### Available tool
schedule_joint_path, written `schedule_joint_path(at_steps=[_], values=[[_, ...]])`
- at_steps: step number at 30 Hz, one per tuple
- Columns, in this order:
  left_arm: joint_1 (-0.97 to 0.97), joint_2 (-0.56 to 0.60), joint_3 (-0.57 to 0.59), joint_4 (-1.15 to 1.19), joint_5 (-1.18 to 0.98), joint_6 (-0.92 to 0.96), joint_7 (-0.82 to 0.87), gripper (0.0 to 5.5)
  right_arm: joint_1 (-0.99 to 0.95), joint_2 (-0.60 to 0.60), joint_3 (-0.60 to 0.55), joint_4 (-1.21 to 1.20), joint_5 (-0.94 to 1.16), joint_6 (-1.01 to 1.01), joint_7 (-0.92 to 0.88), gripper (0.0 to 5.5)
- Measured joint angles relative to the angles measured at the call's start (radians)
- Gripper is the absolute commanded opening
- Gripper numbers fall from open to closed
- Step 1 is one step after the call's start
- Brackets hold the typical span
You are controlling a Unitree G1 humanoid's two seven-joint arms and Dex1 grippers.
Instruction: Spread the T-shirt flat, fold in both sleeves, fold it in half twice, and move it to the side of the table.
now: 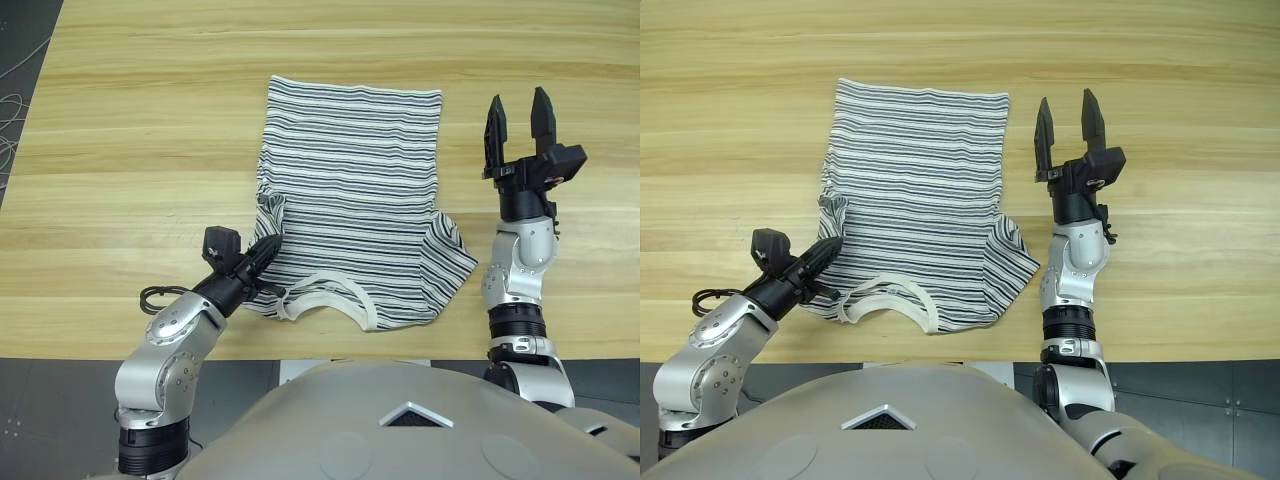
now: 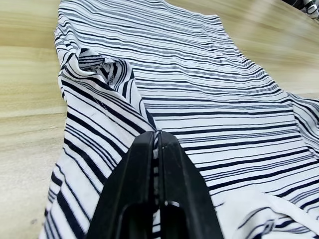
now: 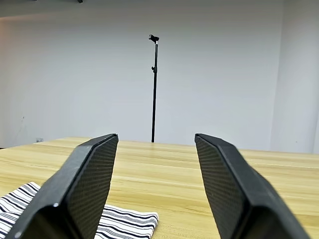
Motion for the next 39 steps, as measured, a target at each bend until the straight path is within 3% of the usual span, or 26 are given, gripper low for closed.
schedule_joint_path(at_steps=[12, 22, 33, 37, 39], values=[[-0.013, -0.007, -0.027, 0.115, 0.045, 0.008, 0.006, 0.13, 0.007, 0.0, 0.009, -0.014, 0.0, 0.0, 0.0, 2.86], [-0.012, -0.009, -0.024, 0.059, 0.043, 0.002, 0.001, 1.75, 0.031, 0.002, 0.03, -0.038, 0.0, 0.001, 0.007, 2.86], [-0.013, -0.029, -0.007, -0.011, -0.108, 0.095, -0.004, 1.75, 0.03, -0.004, 0.024, -0.037, -0.003, 0.004, -0.001, 2.86], [-0.037, -0.027, -0.005, -0.002, -0.002, -0.023, 0.018, 1.75, 0.049, -0.056, 0.017, -0.086, 0.029, 0.128, 0.022, 2.86], [-0.048, -0.028, -0.007, 0.019, 0.074, -0.105, 0.031, 1.75, 0.127, -0.123, 0.006, -0.2, 0.143, 0.314, 0.08, 2.86]])
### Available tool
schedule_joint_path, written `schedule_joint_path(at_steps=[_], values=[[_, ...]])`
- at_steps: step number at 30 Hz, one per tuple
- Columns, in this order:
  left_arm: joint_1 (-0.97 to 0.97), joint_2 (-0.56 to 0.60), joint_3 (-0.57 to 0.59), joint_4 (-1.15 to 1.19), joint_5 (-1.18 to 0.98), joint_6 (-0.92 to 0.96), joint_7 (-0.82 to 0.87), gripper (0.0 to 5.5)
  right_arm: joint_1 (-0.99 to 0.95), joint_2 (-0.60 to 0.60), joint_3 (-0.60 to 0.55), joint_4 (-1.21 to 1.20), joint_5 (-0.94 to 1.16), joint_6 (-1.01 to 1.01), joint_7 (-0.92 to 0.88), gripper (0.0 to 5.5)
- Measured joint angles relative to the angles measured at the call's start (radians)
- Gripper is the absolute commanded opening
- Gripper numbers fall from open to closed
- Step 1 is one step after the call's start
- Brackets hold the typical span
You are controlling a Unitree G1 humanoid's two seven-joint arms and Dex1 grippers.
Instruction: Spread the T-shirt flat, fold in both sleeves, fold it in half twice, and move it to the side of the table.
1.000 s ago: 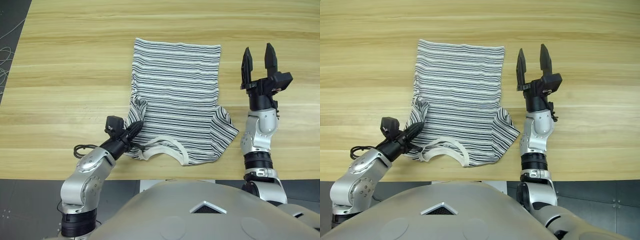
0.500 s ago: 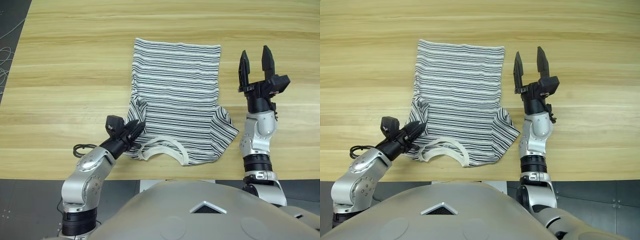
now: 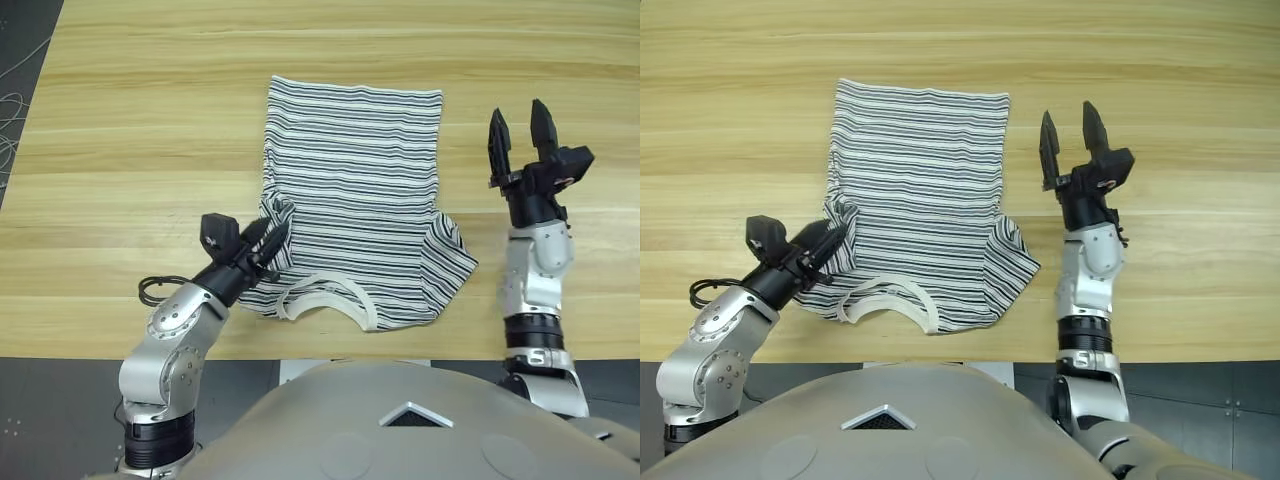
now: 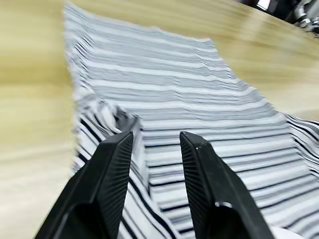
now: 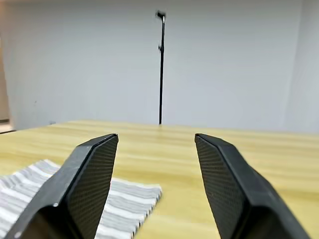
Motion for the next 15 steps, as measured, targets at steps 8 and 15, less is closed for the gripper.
schedule_joint_path(at_steps=[8, 15], values=[[0.007, -0.063, -0.041, 0.04, 0.146, -0.188, 0.043, 1.75, 0.398, -0.293, -0.086, -0.375, 0.451, 0.73, 0.146, 2.86], [0.028, -0.162, -0.119, 0.088, 0.24, -0.279, 0.12, 1.75, 0.519, -0.443, -0.207, -0.472, 0.565, 1.114, 0.093, 2.86]])
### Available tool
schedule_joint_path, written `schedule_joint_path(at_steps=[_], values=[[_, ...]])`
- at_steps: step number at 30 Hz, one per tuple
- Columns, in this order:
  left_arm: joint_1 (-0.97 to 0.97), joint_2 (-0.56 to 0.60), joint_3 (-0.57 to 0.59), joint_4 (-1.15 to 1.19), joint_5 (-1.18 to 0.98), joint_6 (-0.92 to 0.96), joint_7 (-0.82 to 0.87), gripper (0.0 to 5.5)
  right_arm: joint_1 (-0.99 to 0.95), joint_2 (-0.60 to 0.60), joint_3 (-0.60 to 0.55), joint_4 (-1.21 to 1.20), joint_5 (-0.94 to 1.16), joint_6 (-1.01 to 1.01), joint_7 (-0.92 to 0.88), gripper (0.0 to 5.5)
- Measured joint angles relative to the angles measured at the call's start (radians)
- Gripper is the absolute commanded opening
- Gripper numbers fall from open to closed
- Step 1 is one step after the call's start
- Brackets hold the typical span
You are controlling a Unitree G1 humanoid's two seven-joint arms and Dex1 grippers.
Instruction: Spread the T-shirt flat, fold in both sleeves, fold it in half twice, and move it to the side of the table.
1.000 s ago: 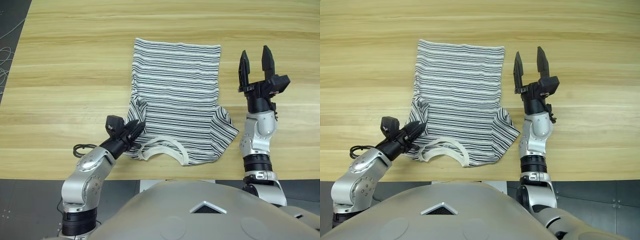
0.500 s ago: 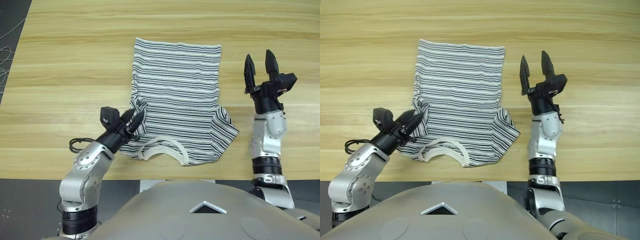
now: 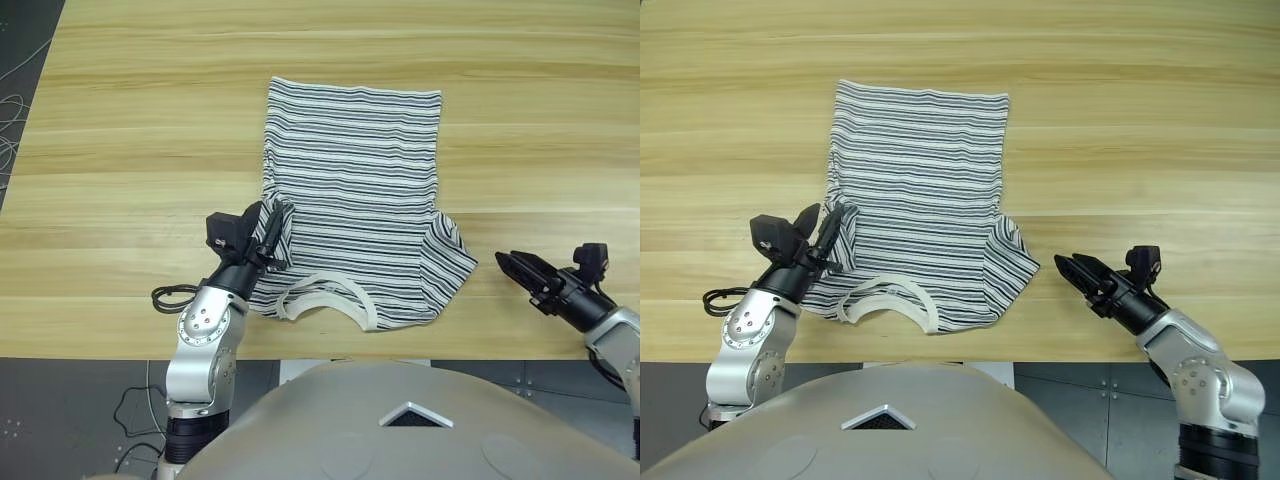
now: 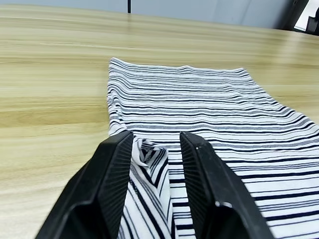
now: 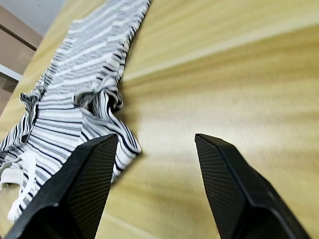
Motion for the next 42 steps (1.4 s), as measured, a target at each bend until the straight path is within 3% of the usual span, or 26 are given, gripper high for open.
schedule_joint_path(at_steps=[6, 12, 16, 35, 42], values=[[0.018, -0.031, -0.008, 0.01, 0.044, -0.051, 0.03, 1.75, -0.019, 0.009, 0.018, -0.091, 0.031, 0.177, -0.116, 2.86], [0.035, -0.052, 0.003, 0.031, 0.053, -0.079, 0.037, 1.75, -0.154, 0.202, 0.072, -0.075, 0.054, 0.21, -0.278, 2.86], [0.035, -0.054, 0.021, 0.033, 0.053, -0.084, 0.037, 1.75, -0.176, 0.245, 0.064, -0.076, 0.063, 0.225, -0.332, 2.86], [0.037, -0.057, 0.044, 0.033, 0.052, -0.094, 0.037, 1.75, -0.13, 0.179, 0.041, -0.108, 0.069, 0.278, -0.298, 2.86], [0.035, -0.054, 0.058, 0.028, 0.051, -0.093, 0.034, 1.75, -0.094, 0.184, 0.106, -0.144, 0.082, 0.279, -0.251, 2.86]])
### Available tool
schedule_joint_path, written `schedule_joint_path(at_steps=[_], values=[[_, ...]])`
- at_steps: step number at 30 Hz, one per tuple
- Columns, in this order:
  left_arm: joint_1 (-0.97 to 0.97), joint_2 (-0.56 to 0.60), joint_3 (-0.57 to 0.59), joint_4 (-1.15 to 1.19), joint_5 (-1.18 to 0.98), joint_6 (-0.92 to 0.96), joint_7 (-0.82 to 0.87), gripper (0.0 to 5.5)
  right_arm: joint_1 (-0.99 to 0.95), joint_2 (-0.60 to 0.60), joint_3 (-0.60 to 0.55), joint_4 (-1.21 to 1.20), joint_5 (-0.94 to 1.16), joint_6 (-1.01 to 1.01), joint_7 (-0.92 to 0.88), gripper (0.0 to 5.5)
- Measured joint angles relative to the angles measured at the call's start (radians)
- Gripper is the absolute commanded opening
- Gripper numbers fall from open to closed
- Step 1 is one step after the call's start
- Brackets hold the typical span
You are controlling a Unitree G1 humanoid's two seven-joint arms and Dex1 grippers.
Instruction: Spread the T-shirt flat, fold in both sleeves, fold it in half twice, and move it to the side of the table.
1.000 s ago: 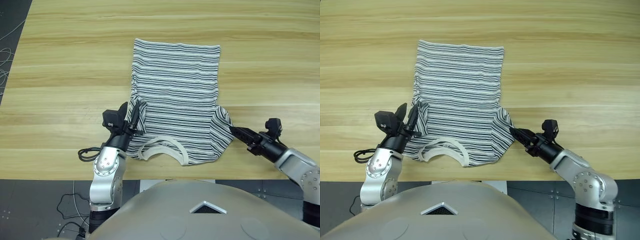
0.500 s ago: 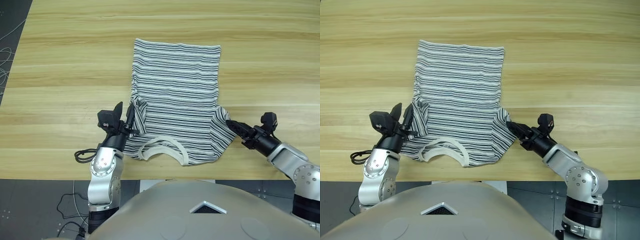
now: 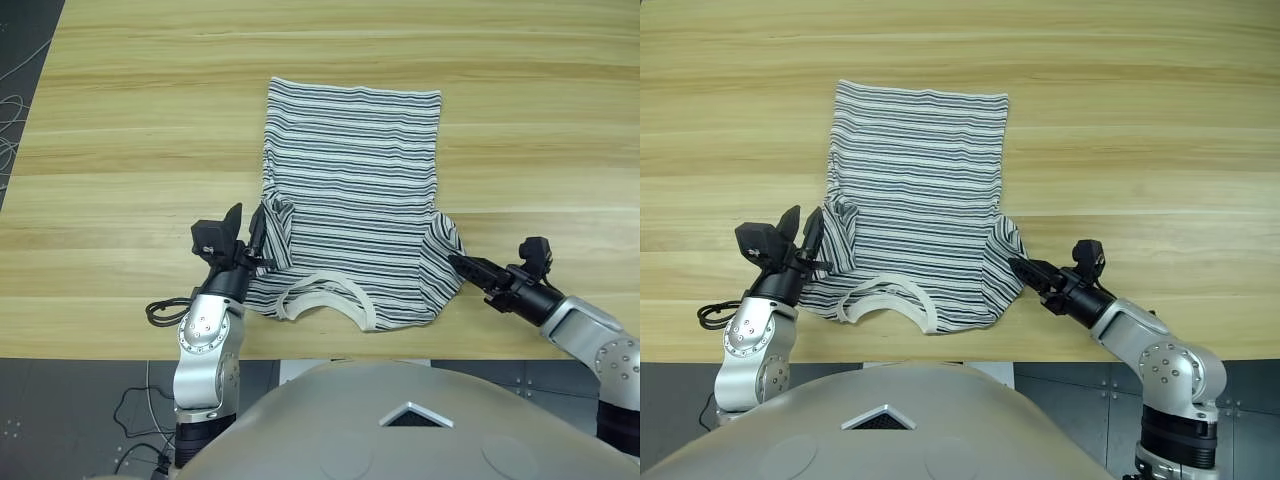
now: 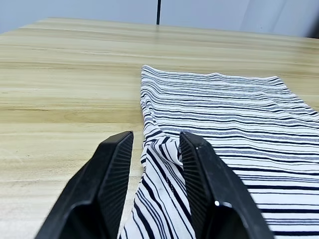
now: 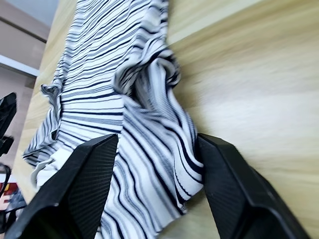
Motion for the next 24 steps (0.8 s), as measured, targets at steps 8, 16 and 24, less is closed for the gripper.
schedule_joint_path(at_steps=[8, 16, 24], values=[[-0.004, 0.002, 0.009, 0.0, -0.001, 0.0, -0.005, 1.75, 0.013, 0.008, 0.04, -0.015, 0.01, -0.001, 0.013, 2.86], [-0.004, 0.0, 0.01, 0.0, -0.001, 0.0, -0.006, 1.79, 0.009, 0.019, 0.041, 0.004, -0.01, -0.012, 0.009, 1.66], [0.001, -0.002, 0.009, 0.0, -0.001, 0.0, -0.006, 1.79, 0.005, 0.009, 0.032, 0.011, -0.036, -0.009, 0.009, 0.29]])
